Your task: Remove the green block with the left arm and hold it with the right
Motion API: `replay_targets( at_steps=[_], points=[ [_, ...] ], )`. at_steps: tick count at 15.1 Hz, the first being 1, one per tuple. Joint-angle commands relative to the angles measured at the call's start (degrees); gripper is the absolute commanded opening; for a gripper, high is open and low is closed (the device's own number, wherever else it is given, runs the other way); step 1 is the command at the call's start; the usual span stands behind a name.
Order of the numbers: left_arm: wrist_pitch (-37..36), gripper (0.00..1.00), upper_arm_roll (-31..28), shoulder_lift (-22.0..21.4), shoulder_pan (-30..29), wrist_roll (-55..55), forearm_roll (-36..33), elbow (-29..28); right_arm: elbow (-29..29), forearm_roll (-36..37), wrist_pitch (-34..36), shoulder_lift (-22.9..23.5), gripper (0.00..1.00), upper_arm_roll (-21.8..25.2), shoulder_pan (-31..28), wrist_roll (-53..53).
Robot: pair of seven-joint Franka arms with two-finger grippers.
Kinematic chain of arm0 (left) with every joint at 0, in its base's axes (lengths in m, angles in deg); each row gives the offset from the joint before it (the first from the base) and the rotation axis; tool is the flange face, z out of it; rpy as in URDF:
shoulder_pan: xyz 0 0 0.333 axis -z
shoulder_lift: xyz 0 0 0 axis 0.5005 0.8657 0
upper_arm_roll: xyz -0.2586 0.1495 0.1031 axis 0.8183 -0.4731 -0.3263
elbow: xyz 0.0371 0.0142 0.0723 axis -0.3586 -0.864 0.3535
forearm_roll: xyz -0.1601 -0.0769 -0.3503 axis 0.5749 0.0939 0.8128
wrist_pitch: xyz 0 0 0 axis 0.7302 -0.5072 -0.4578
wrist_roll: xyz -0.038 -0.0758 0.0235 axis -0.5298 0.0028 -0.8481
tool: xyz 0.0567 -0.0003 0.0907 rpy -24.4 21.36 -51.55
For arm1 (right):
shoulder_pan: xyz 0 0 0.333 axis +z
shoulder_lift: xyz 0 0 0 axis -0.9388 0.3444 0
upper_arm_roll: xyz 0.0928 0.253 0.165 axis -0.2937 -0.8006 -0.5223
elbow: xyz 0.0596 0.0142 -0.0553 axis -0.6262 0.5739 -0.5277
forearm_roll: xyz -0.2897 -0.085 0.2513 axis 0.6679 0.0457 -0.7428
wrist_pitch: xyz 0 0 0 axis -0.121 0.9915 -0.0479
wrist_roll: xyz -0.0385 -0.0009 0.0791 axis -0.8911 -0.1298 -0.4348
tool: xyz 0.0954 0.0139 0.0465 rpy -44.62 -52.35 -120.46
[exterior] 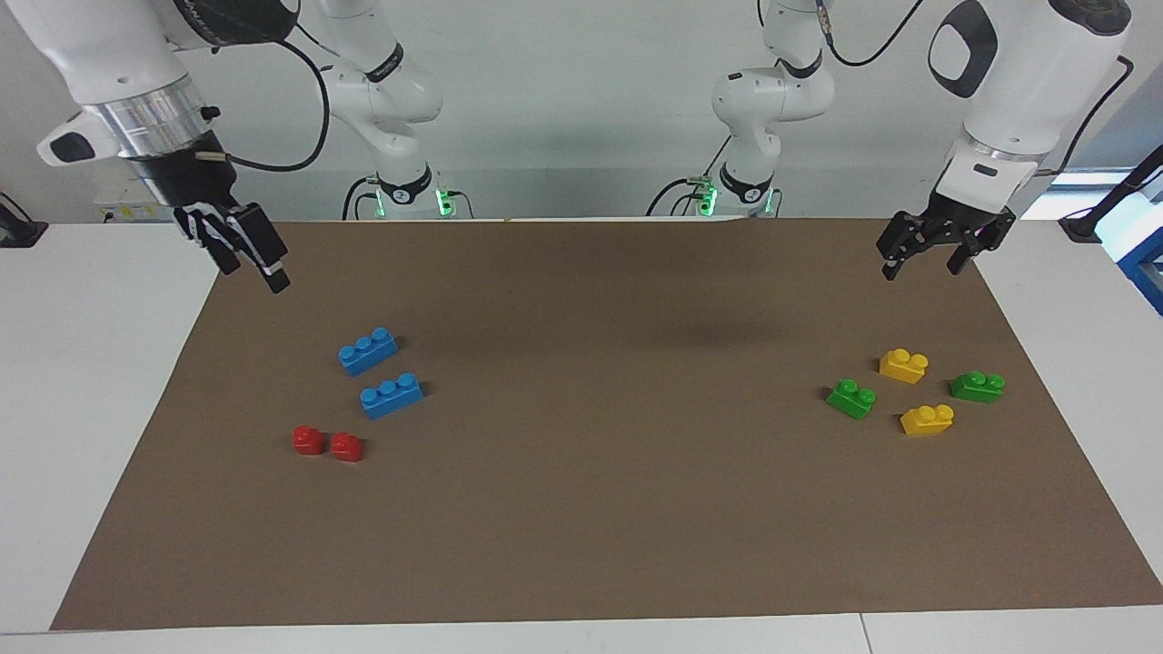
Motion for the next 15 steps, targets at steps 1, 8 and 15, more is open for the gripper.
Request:
replay_targets(
  at_steps=[1,8,15],
  points=[
    [3.51,1.0,-0.49,-1.58,0.52,1.79,0.81,-2.36,0.17,2.79,3.24,0.43,1.0,-0.2,-0.89,8.04],
    [2.9,1.0,-0.4,-1.76,0.34,0.91,0.81,-2.36,2.8,2.97,7.64,0.08,1.0,-0.11,-5.11,18.35],
    [0.89,1.0,-0.23,-1.67,-0.01,1.53,1.6,-0.52,9.64,3.06,4.06,-3.34,1.0,-0.2,-3.97,16.76]
  ],
)
